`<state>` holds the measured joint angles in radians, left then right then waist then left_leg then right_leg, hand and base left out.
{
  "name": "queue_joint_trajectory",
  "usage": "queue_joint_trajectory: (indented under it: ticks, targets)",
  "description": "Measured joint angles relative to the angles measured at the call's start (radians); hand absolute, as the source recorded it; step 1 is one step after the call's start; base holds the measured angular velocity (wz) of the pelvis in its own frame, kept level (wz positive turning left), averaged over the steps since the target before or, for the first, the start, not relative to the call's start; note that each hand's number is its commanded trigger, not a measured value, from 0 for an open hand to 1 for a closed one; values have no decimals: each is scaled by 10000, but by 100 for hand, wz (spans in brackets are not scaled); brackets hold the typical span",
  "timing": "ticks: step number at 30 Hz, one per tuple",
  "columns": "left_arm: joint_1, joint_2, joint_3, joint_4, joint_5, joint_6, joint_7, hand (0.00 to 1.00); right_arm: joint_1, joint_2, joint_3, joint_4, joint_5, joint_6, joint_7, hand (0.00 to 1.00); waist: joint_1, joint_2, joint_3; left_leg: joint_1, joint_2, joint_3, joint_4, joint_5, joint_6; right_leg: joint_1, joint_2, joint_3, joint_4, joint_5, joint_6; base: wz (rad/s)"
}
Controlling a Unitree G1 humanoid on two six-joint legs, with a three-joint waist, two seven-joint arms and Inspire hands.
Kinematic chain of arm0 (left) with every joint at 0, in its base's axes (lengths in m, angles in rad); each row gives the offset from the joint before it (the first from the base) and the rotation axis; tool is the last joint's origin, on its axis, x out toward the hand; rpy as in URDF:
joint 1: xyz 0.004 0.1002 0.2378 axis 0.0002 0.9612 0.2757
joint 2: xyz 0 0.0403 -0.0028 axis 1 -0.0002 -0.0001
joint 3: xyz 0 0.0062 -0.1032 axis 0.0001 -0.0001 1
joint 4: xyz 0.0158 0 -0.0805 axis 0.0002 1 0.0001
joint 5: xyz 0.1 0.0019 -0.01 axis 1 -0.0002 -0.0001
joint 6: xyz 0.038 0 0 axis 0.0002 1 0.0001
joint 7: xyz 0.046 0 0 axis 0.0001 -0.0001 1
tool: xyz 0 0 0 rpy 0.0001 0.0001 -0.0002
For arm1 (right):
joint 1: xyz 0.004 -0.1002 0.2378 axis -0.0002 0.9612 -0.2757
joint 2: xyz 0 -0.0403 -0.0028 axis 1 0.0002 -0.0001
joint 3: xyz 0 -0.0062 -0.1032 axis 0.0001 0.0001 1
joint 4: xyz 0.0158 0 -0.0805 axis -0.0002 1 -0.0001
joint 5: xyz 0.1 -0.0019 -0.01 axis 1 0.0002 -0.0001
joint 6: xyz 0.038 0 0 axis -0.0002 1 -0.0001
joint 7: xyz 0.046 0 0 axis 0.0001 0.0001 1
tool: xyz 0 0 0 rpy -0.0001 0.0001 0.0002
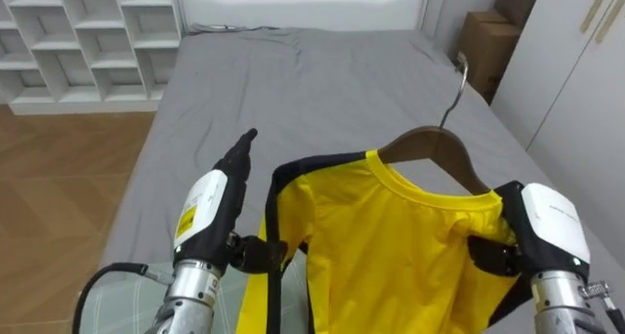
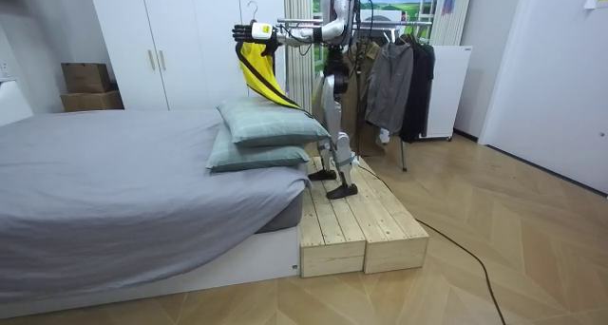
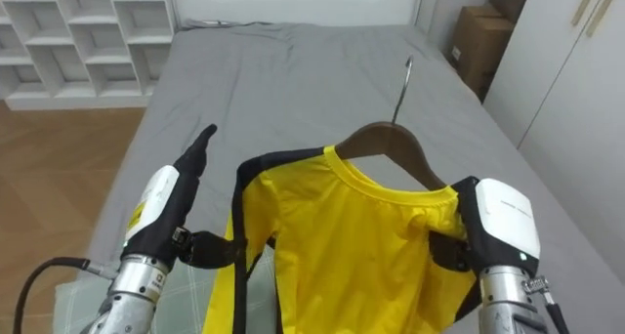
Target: Hang clothes
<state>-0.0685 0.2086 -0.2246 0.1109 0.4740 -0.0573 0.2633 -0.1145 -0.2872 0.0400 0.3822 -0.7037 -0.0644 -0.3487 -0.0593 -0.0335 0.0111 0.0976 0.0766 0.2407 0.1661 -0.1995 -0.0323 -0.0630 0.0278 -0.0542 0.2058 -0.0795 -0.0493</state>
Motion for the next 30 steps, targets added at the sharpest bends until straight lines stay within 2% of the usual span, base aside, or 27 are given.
queue_joint_trajectory:
  ticks: [5,7,8,9,10,11,12,13,14,16,18,21,23,24,25,26,27,28,29,30]
  targets:
    - [109,95,73,-3,-9,-219,0,0,-1,-3,1,-1,-11,-88,-5,100,138,-44,6,18,16,290,11,-25,24,-176,32,130,156,5,-8,-16]
    - [228,94,162,-12,24,-253,2,0,-11,12,6,0,27,-109,-6,100,369,-136,14,31,37,826,33,-61,49,-513,85,242,382,12,-19,-48]
    - [258,94,219,-12,59,-256,3,0,-14,32,7,1,0,-127,-6,100,419,-165,10,22,50,973,60,-88,57,-601,87,213,406,24,-39,-70]
    - [318,108,328,-12,84,-257,16,0,-18,42,63,22,-9,-155,-7,100,517,-202,0,31,119,1350,151,-184,49,-698,77,97,497,77,-103,-98]
    - [337,112,441,-12,83,-269,18,0,-24,45,77,107,-4,-254,-7,100,819,-223,10,126,230,1884,321,-366,20,-898,32,-551,572,152,-213,-149]
    - [396,121,598,-11,84,-299,32,0,-49,51,150,237,-3,-347,-7,100,1086,-226,6,231,448,2472,555,-604,-21,-934,-271,-1879,703,240,-464,-143]
    - [411,119,658,-10,83,-305,32,0,-53,56,156,335,-6,-421,-7,100,1149,-234,12,260,519,2725,726,-740,-47,-926,-410,-2614,741,228,-600,-131]
    - [456,102,720,-10,65,-305,26,0,-47,64,156,492,-9,-461,12,100,1182,-243,18,305,641,3114,963,-969,-75,-899,-619,-3555,877,111,-773,-94]
    - [493,88,725,-10,74,-306,-17,0,-47,72,155,629,-25,-455,17,100,1184,-240,33,294,708,3367,1176,-1149,-87,-910,-685,-3849,946,4,-832,-79]
    - [497,18,689,-10,79,-307,-96,0,-48,75,149,767,-29,-453,17,100,957,-280,60,293,748,3624,1339,-1286,-96,-1031,-629,-3617,1070,-50,-813,-49]
    - [499,20,636,-11,68,-305,-107,0,-48,125,163,769,-26,-483,16,100,806,-264,84,311,879,3945,1576,-1446,-143,-1099,-422,-3277,1011,-5,-788,-57]
    - [500,0,634,-10,77,-277,-73,0,-55,192,182,749,-65,-579,15,100,504,-127,87,377,1193,4500,2021,-1749,-268,-1172,-63,-2862,1034,81,-865,-57]
    - [513,25,633,-10,67,-269,73,0,-63,390,190,706,-175,-604,15,100,262,19,85,484,1503,5001,2564,-1940,-446,-1222,265,-2537,1044,46,-916,-63]
    - [512,56,638,-10,77,-267,94,0,-57,459,189,706,-189,-616,15,100,201,38,85,457,1572,5069,2865,-1964,-462,-1230,328,-2453,1034,14,-938,-65]
    - [516,116,645,1,78,-243,102,0,-38,573,193,706,-253,-655,16,100,101,78,81,276,1903,5073,3810,-1950,-446,-1235,504,-2222,1091,-67,-1008,-81]
    - [521,108,647,15,79,-239,104,0,-52,572,196,653,-446,-674,16,100,144,275,80,57,2287,4892,4959,-1859,-291,-1191,712,-1835,1186,-119,-1046,-94]
    - [530,108,651,26,81,-241,108,0,-58,570,200,602,-571,-675,15,100,206,397,78,-66,2433,4681,5478,-1746,-156,-1186,799,-1570,1259,-133,-1088,-129]
    - [561,108,673,42,80,-248,129,0,-67,570,219,505,-854,-692,11,100,353,566,82,-371,2518,4091,6369,-1305,116,-1155,986,-947,1416,-174,-1153,-142]
    - [632,106,711,44,63,-289,156,0,-61,579,316,414,-1188,-700,8,100,436,595,72,-664,2361,3312,6865,-928,215,-1112,1058,-258,1552,-240,-1108,-138]
    - [659,94,709,45,65,-318,188,0,-57,564,392,348,-1349,-699,5,100,443,587,71,-802,2151,2902,6791,-1011,201,-1098,1079,51,1594,-267,-1087,-119]
